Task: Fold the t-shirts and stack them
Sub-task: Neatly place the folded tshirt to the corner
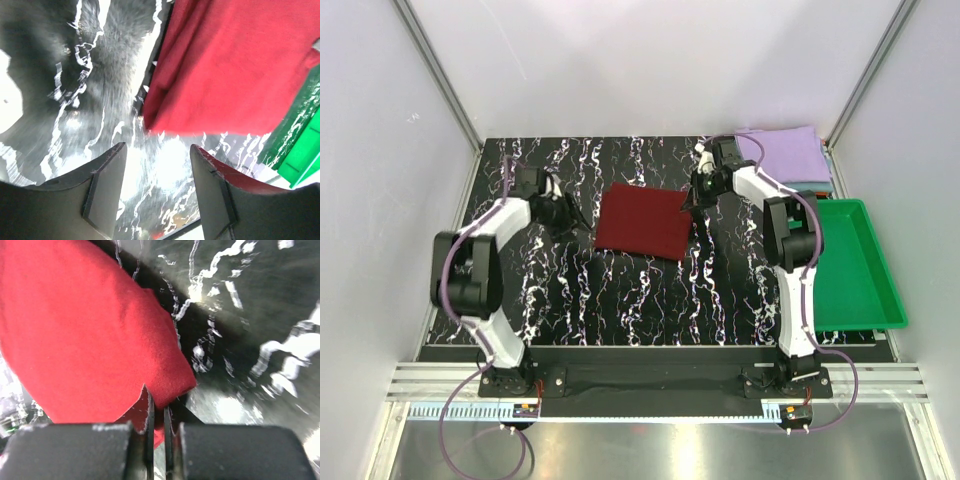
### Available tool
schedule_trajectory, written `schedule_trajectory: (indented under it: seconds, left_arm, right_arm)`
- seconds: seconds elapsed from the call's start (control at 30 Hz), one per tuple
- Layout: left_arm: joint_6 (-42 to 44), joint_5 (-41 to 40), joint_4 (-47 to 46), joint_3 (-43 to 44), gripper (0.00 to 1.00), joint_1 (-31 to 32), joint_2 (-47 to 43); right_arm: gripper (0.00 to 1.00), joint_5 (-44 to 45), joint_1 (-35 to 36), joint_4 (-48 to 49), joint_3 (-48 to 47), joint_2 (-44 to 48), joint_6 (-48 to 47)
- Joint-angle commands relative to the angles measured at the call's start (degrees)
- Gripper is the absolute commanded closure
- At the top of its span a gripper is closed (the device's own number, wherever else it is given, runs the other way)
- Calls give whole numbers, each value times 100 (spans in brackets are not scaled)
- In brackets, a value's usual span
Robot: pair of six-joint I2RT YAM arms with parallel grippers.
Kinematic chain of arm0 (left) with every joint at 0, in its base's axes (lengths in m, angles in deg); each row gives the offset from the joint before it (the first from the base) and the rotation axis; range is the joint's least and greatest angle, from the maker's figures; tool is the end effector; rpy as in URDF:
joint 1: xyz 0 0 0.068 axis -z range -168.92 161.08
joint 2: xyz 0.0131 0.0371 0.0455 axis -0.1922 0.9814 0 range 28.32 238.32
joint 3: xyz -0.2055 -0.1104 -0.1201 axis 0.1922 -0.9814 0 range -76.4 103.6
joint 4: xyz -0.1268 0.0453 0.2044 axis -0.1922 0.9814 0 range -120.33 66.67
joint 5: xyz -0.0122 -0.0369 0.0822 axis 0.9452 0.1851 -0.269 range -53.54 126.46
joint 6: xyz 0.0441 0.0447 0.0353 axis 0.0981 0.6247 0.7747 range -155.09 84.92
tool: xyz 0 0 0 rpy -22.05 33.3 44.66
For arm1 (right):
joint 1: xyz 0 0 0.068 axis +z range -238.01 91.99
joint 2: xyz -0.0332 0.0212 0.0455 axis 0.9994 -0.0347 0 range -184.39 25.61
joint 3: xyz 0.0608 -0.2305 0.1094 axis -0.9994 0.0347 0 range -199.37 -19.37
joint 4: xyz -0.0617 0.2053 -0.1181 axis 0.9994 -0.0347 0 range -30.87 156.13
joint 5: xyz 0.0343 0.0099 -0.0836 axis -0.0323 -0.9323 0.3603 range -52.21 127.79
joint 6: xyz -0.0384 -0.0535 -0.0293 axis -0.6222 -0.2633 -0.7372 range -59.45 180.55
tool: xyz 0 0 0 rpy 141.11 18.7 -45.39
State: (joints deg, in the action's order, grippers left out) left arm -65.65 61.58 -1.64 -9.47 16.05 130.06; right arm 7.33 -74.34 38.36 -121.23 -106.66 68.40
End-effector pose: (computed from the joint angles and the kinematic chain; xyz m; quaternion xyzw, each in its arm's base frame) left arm 0.3458 -0.0555 0.1665 -0.1619 0.9375 -0.2699 0.1485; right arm 0.4617 0.1434 0.1310 -0.1190 0.9231 0.2975 0.2126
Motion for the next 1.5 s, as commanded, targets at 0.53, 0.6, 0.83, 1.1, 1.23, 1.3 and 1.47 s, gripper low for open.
schedule_trajectory:
  seconds: [0.53, 0.6, 0.83, 1.1, 1.23, 1.3, 1.47]
  left_arm:
    - [666, 124, 111, -84, 41, -84, -1481]
    - [657, 124, 102, -76, 40, -84, -1472]
    - [666, 282, 67, -137, 40, -84, -1525]
    - [666, 327, 67, -155, 40, -84, -1551]
    - [675, 291, 58, -155, 39, -84, -1613]
    - [684, 291, 84, -137, 39, -84, -1604]
    - [675, 283, 84, -119, 39, -84, -1604]
  right_arm:
    - [100, 3011, -611, -1521, -2002, 1107, -2885]
    - [100, 2976, -646, -1556, -2126, 1098, -3026]
    - [100, 3309, -769, -1600, -2294, 1317, -3791]
    - [100, 3450, -1103, -1565, -2996, 1212, -4221]
    - [100, 3301, -1209, -1530, -3287, 1168, -4468]
    - [100, 3283, -1322, -1389, -3453, 1081, -4495]
    - [100, 3089, -1596, -2101, -4833, 299, -4275]
